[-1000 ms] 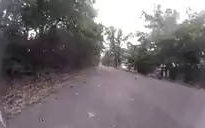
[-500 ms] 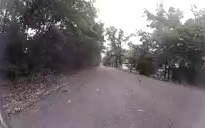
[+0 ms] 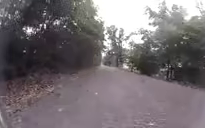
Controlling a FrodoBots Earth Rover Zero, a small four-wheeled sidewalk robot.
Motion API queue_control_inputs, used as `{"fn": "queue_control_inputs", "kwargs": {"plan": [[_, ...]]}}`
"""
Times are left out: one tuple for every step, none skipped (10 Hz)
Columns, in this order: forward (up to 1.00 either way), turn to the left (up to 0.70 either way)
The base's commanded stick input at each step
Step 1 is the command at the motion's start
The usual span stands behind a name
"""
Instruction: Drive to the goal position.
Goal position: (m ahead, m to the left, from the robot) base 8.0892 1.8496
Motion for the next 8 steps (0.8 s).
{"fn": "queue_control_inputs", "kwargs": {"plan": [[0.7,0.0],[0.7,0.0],[0.7,0.0],[0.7,0.0],[0.7,0.0],[0.7,0.0],[0.7,0.0],[0.7,0.0]]}}
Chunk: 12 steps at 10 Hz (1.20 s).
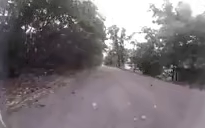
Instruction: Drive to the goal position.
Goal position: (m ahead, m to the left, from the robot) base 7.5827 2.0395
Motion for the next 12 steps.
{"fn": "queue_control_inputs", "kwargs": {"plan": [[0.7,0.0],[0.7,0.0],[0.7,0.0],[0.7,0.0],[0.7,0.0],[0.7,0.01],[0.7,0.04],[0.7,0.07],[0.7,0.1],[0.7,0.13],[0.7,0.1],[0.7,0.0]]}}
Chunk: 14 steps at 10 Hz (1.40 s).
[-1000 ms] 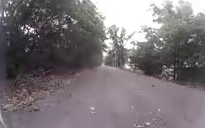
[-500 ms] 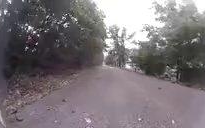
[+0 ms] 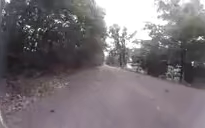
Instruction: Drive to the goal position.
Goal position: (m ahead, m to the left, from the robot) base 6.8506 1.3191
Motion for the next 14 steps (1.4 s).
{"fn": "queue_control_inputs", "kwargs": {"plan": [[0.7,0.0],[0.7,0.0],[0.7,0.0],[0.7,0.0],[0.7,0.0],[0.7,0.0],[0.7,0.0],[0.7,0.0],[0.7,0.0],[0.7,0.0],[0.7,0.0],[0.7,0.0],[0.7,0.0],[0.7,0.0]]}}
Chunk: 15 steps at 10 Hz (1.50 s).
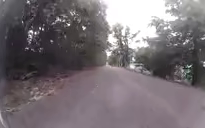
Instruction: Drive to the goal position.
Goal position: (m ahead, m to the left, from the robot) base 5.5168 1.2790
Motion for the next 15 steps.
{"fn": "queue_control_inputs", "kwargs": {"plan": [[0.7,0.0],[0.7,0.0],[0.7,0.0],[0.7,0.0],[0.7,0.0],[0.7,0.0],[0.7,0.0],[0.7,0.0],[0.7,0.0],[0.7,0.0],[0.7,0.0],[0.7,0.0],[0.7,0.0],[0.7,0.0],[0.7,0.0]]}}
